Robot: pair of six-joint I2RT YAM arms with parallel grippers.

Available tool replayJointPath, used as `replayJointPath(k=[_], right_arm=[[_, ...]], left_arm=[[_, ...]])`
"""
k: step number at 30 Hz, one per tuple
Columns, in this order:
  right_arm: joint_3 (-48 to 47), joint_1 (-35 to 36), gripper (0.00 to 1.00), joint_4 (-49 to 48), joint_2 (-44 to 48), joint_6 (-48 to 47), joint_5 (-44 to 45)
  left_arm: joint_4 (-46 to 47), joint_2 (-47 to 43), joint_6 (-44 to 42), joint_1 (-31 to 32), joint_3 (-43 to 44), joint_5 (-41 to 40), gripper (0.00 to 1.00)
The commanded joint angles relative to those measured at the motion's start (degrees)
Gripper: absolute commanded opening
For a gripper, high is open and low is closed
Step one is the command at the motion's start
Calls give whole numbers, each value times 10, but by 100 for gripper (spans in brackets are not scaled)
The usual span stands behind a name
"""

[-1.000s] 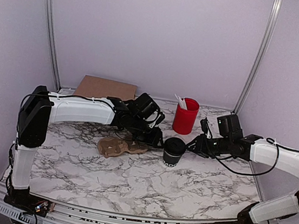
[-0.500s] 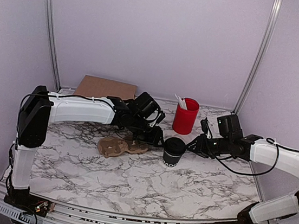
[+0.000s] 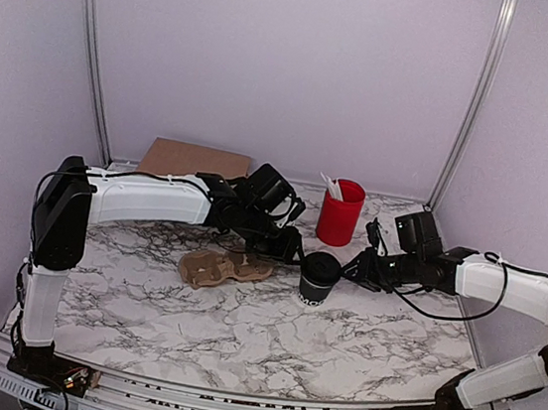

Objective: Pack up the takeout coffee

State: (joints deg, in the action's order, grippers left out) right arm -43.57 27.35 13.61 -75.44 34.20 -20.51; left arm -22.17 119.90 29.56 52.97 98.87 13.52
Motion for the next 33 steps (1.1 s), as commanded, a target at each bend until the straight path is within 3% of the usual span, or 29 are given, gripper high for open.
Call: replayJointPath(k=[1,24,33], right_arm=[[0,-2,22,-16,-5,3,3],[3,43,22,-3,-22,12,48],[73,75,17,-29,-18,50,65]], left_arm=[[6,6,2,3,20,6,42],[6,35,2,5,12,11,39],[5,50,1,8,0,12,33]])
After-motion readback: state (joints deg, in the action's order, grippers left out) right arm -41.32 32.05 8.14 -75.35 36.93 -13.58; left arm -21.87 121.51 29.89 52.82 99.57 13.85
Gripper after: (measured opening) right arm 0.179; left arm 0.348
